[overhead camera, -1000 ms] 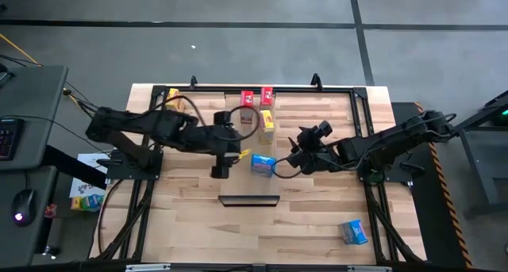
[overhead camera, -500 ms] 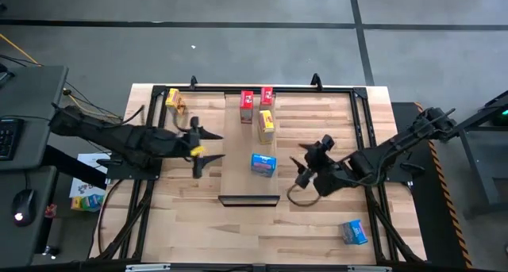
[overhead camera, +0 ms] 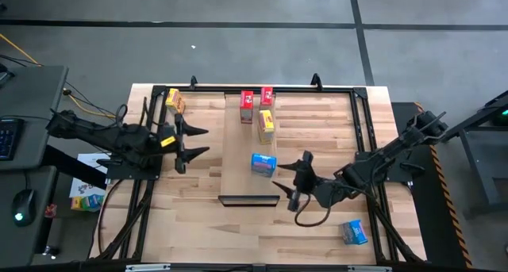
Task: Stack cereal on shelf
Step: Put the top blue cereal box on the shelf
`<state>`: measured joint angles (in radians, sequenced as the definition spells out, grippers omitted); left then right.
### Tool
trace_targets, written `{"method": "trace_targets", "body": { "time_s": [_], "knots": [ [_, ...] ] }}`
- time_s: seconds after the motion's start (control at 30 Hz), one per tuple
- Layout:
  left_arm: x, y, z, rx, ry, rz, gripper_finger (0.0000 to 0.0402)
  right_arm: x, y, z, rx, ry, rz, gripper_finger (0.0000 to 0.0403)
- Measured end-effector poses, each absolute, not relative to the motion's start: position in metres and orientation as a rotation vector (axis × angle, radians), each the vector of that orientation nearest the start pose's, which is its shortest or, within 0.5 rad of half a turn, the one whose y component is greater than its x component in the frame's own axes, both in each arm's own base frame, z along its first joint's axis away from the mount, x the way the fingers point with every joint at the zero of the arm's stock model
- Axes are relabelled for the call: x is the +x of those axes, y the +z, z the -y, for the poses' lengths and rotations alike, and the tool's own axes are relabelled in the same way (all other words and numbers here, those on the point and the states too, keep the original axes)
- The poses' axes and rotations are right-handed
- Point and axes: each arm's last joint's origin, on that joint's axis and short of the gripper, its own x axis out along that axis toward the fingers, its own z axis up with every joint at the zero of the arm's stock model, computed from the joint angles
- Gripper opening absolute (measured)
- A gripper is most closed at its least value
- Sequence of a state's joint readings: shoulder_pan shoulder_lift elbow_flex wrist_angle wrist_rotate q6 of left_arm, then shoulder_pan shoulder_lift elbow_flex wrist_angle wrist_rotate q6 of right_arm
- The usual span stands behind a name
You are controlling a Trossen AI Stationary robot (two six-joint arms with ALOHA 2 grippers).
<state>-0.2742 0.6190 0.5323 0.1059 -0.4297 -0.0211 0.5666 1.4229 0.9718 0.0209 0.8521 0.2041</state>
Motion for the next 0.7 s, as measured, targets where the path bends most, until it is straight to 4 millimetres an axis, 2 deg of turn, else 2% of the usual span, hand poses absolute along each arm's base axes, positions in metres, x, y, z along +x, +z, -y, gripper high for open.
{"method": "trace_targets", "body": {
  "time_s": [0.27,0.43,0.7],
  "knots": [
    [0.146,0.293,0.029,-0.015,0.151,-0.018,0.0255,0.259,0.273,-0.152,-0.136,-0.432,-0.295,0.024],
    [0.146,0.294,0.029,-0.018,0.151,-0.012,0.0255,0.268,0.263,-0.137,-0.056,-0.402,-0.317,0.024],
    [0.146,0.294,0.029,-0.018,0.151,-0.012,0.0255,0.278,0.254,-0.12,-0.053,-0.299,-0.229,0.024]
  ]
}}
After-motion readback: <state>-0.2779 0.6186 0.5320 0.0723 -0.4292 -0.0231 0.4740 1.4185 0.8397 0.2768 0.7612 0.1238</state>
